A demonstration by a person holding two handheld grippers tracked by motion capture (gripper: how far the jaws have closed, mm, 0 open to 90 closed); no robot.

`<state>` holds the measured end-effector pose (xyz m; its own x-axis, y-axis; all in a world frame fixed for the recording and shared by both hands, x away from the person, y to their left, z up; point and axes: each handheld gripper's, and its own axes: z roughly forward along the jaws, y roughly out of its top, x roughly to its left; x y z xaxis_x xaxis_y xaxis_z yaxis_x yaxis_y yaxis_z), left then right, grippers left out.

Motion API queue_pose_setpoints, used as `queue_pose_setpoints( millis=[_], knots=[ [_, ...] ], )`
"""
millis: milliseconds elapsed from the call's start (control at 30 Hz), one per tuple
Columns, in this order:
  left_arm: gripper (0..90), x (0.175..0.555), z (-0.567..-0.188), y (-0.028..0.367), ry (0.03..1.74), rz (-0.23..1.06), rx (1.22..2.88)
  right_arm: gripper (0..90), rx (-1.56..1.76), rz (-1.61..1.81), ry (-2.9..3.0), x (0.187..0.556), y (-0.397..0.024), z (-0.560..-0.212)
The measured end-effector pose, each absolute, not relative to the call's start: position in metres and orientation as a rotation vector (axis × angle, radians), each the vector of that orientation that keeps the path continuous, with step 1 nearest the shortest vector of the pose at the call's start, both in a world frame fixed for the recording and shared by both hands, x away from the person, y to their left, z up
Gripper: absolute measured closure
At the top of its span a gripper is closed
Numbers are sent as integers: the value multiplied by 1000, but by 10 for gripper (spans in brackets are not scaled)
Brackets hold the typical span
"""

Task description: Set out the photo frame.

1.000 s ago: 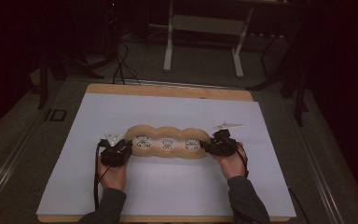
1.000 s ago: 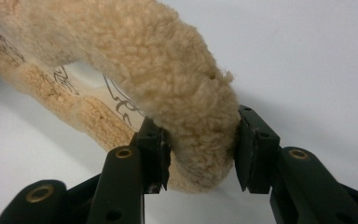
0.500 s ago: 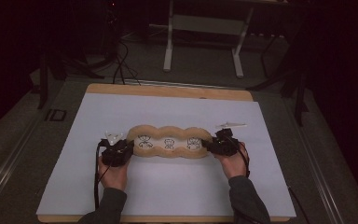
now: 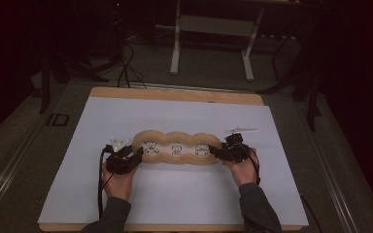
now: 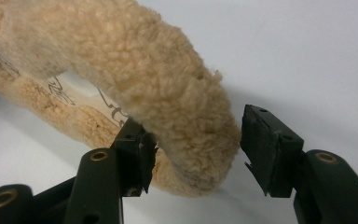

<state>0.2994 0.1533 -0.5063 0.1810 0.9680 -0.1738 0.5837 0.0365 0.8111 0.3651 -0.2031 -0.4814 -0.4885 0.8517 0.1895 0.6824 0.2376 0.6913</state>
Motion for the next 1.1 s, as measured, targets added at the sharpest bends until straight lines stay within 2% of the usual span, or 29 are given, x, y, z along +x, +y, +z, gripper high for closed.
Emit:
queue_pose_setpoints(
  millis=[167, 300, 600, 867, 1100],
  knots=[
    [543, 299, -506, 154, 1494, 587, 1648, 447, 1447, 1091, 2271, 365, -203, -480],
    [530, 297, -504, 161, 1495, 562, 1639, 404, 1422, 1088, 2281, 362, -203, -477],
    [511, 285, -502, 175, 1479, 553, 1613, 367, 1389, 1084, 2296, 355, -209, -471],
    [506, 272, -495, 197, 1449, 565, 1561, 359, 1370, 1105, 2301, 346, -222, -468],
    [500, 268, -490, 214, 1436, 550, 1582, 358, 1371, 1110, 2311, 338, -237, -473]
  ],
)
